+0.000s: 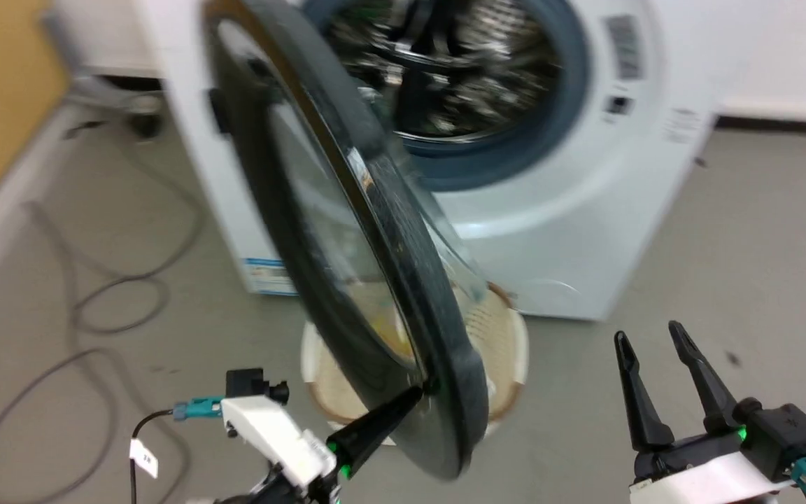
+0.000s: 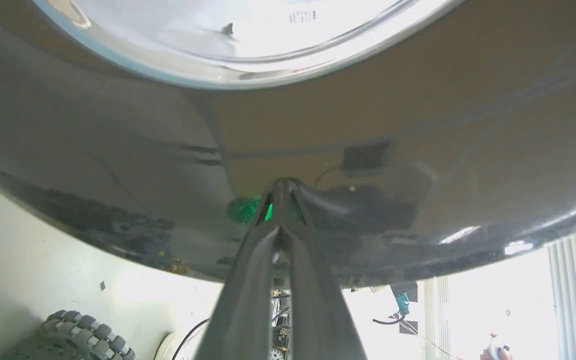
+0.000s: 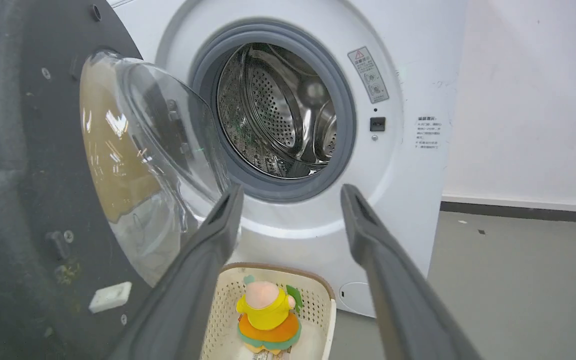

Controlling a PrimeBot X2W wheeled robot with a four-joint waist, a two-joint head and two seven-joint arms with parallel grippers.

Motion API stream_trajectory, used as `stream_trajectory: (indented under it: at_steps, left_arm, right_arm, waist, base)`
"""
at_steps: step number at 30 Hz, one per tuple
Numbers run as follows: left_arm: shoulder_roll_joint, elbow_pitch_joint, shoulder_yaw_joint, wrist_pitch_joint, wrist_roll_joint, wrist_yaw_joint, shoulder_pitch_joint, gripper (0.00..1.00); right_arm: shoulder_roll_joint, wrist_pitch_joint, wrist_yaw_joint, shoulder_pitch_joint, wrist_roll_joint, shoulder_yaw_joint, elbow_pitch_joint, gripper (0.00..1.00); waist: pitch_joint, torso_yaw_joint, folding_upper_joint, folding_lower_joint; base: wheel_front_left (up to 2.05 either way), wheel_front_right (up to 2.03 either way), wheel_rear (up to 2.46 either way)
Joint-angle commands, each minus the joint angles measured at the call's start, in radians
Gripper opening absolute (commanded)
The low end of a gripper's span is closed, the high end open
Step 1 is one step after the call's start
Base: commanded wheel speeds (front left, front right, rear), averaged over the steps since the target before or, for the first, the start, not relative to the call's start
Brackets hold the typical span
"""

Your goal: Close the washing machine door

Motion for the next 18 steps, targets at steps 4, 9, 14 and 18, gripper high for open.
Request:
stream_trajectory:
  at_steps: [4, 9, 14, 18]
  left_arm:
    - [-0.002, 0.079, -0.045, -0.127, -0.022, -0.030, -0.095, 0.00]
    - [-0.002, 0.161, -0.061, -0.258, -0.081, -0.045, -0.182, 0.00]
    - [-0.002, 0.271, -0.076, -0.428, -0.115, -0.067, -0.317, 0.00]
    - [-0.002, 0.373, -0.090, -0.542, -0.130, -0.079, -0.437, 0.00]
  right_arm:
    - [0.004, 0.000, 0.001, -0.020, 0.013, 0.000, 0.002, 1.00]
    - [0.012, -0.003, 0.001, -0.027, 0.019, 0.003, 0.011, 1.00]
    - [0.025, -0.008, 0.001, -0.041, 0.031, 0.015, 0.025, 1.00]
    - [0.033, -0.009, 0.001, -0.049, 0.036, 0.028, 0.035, 1.00]
  waist:
    - [0.078, -0.192, 0.0000, 0.0000]
    - [0.104, -0.280, 0.0000, 0.0000]
    - [0.130, -0.365, 0.0000, 0.0000]
    - [0.143, -0.408, 0.0000, 0.0000]
  base:
    - [0.00, 0.00, 0.00]
    - [0.00, 0.00, 0.00]
    - [0.00, 0.00, 0.00]
    - [0.00, 0.00, 0.00]
